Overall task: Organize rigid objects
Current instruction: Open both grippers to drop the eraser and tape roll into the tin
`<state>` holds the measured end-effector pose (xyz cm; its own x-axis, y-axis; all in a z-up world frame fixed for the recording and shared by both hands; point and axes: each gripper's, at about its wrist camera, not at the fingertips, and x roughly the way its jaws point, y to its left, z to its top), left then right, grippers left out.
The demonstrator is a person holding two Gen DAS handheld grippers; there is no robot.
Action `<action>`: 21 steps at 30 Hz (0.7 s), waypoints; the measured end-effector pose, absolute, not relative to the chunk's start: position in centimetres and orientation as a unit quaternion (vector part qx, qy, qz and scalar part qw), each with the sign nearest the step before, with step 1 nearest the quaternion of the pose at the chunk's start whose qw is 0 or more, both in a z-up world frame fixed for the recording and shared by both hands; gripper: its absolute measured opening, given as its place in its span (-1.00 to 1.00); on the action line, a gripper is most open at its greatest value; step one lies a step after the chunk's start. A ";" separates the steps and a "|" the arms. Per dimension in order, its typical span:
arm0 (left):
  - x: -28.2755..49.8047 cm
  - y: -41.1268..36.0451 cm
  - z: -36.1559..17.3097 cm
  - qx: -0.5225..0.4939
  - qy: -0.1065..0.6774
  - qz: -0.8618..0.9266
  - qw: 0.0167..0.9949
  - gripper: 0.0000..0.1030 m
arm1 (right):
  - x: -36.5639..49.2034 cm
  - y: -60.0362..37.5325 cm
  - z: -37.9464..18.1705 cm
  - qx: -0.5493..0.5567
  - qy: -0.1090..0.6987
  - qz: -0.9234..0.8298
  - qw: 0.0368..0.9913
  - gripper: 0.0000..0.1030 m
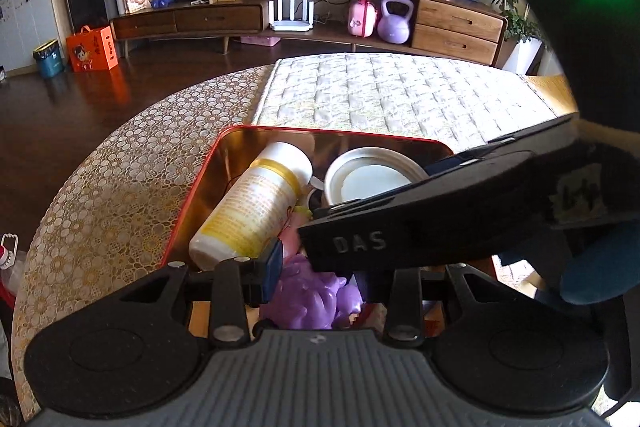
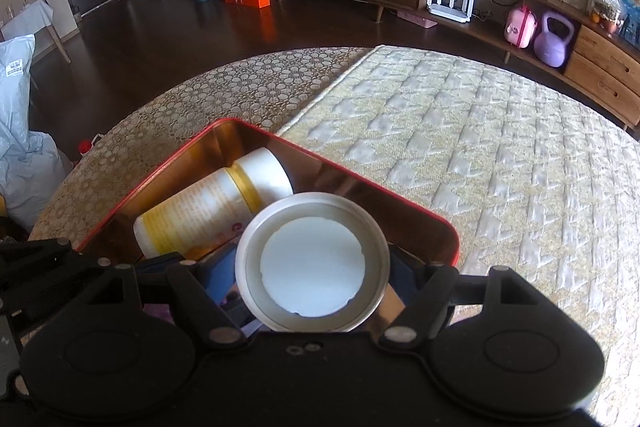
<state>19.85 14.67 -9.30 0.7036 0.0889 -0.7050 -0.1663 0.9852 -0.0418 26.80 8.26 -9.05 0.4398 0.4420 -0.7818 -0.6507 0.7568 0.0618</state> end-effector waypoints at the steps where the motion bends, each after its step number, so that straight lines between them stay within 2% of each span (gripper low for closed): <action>1: 19.8 14.8 -9.3 -0.054 0.379 0.069 0.921 -0.29 | 26.8 8.1 -8.9 -0.121 0.416 0.325 0.841 0.49; 7: 19.8 15.3 -9.3 -0.067 0.380 0.065 0.920 -0.21 | 26.3 7.0 -7.8 -0.103 0.408 0.326 0.846 0.50; 10: 19.5 15.6 -9.2 -0.082 0.380 0.062 0.919 -0.10 | 25.9 6.0 -7.0 -0.087 0.405 0.332 0.848 0.50; 14: 19.0 15.7 -9.0 -0.093 0.378 0.060 0.919 0.15 | 25.1 4.4 -6.0 -0.071 0.397 0.333 0.852 0.50; 21: 17.8 15.6 -8.1 -0.097 0.371 0.060 0.921 0.17 | 23.4 1.8 -4.6 -0.049 0.386 0.340 0.856 0.50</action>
<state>17.76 15.60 -8.13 0.7170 0.0381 -0.6960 -0.1826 0.9739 -0.1349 23.39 1.82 -4.63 0.4702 0.5444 -0.6946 -0.6204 0.7637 0.1786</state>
